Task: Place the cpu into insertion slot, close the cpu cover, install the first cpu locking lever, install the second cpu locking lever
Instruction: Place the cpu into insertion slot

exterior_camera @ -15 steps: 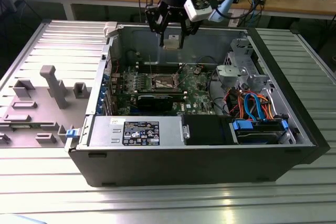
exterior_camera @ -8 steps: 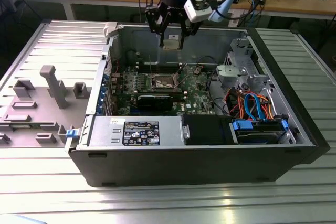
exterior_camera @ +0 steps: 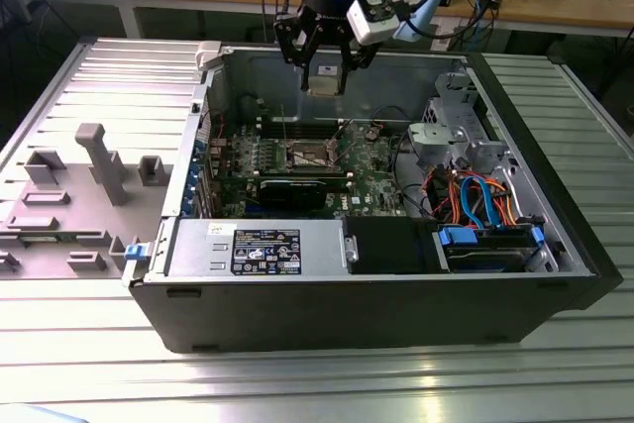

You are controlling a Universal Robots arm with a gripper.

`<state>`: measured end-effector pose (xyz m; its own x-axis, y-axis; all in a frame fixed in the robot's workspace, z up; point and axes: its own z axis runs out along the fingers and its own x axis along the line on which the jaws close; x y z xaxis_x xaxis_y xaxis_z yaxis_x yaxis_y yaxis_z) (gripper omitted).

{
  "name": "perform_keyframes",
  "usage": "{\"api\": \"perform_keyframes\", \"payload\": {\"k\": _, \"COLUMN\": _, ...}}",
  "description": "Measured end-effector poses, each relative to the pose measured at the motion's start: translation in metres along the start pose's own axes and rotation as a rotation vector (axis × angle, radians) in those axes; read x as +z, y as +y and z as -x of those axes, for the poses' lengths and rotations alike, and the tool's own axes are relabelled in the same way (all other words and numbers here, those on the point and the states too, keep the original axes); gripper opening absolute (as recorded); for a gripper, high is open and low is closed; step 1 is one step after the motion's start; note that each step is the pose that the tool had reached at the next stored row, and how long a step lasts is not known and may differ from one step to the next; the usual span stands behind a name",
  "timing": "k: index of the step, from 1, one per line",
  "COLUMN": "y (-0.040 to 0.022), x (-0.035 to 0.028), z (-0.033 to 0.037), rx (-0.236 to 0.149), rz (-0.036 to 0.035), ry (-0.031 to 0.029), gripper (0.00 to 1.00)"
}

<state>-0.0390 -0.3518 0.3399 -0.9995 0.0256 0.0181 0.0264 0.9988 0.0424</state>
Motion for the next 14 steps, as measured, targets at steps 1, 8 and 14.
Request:
{"api": "perform_keyframes", "payload": {"k": 1, "y": 0.0000, "x": 0.0001, "z": 0.0000, "rx": 0.000, "rz": 0.0000, "ry": 0.0000, "gripper": 0.55}}
{"api": "perform_keyframes", "payload": {"k": 8, "y": -0.0002, "x": 0.0046, "z": 0.0000, "rx": 0.000, "rz": 0.0000, "ry": 0.0000, "gripper": 0.55}}
{"api": "perform_keyframes", "payload": {"k": 14, "y": -0.0002, "x": 0.0056, "z": 0.0001, "rx": 0.000, "rz": 0.0000, "ry": 0.0000, "gripper": 0.55}}
